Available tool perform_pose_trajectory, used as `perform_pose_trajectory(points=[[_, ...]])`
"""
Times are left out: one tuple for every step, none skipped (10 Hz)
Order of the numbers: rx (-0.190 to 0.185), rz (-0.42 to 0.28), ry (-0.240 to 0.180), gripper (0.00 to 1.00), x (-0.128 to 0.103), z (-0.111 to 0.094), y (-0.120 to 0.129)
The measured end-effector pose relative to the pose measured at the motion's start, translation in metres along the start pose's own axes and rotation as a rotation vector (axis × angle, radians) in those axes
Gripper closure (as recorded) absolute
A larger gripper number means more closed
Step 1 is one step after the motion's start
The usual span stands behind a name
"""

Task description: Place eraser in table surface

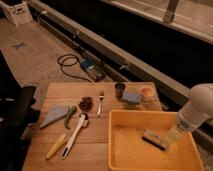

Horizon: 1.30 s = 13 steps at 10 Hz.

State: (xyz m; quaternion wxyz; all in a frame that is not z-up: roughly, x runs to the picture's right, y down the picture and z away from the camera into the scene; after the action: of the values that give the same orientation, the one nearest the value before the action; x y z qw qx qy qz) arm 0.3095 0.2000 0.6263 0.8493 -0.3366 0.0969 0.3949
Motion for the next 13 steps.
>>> perform_pose_trajectory(points=[[0.001,0.0,-0.003,0.2,-0.001,0.0,-0.001],[-0.003,-0.003,-0.002,0.2,-0.003,0.001,0.0],[-0.016,-0.015,0.009,0.2,-0.005,0.009,0.008],[-0.027,-0.022,0.017,0.2,-0.008,0.02,0.015],[-0.037,-0.029,0.024,0.2,-0.011,0.032,0.021],[-0.05,-0.038,0.033,0.2,-0.016,0.047,0.028],[-0.063,-0.048,0.042,0.2,-0.021,0.06,0.035],[-0.068,-0.051,0.049,0.2,-0.022,0.065,0.037],[-0.066,-0.054,0.052,0.2,-0.023,0.071,0.038],[-0.06,-0.06,0.056,0.2,-0.028,0.075,0.038],[-0.042,-0.069,0.06,0.2,-0.034,0.079,0.033],[-0.028,-0.072,0.062,0.2,-0.037,0.084,0.027],[-0.023,-0.077,0.062,0.2,-0.039,0.092,0.022]])
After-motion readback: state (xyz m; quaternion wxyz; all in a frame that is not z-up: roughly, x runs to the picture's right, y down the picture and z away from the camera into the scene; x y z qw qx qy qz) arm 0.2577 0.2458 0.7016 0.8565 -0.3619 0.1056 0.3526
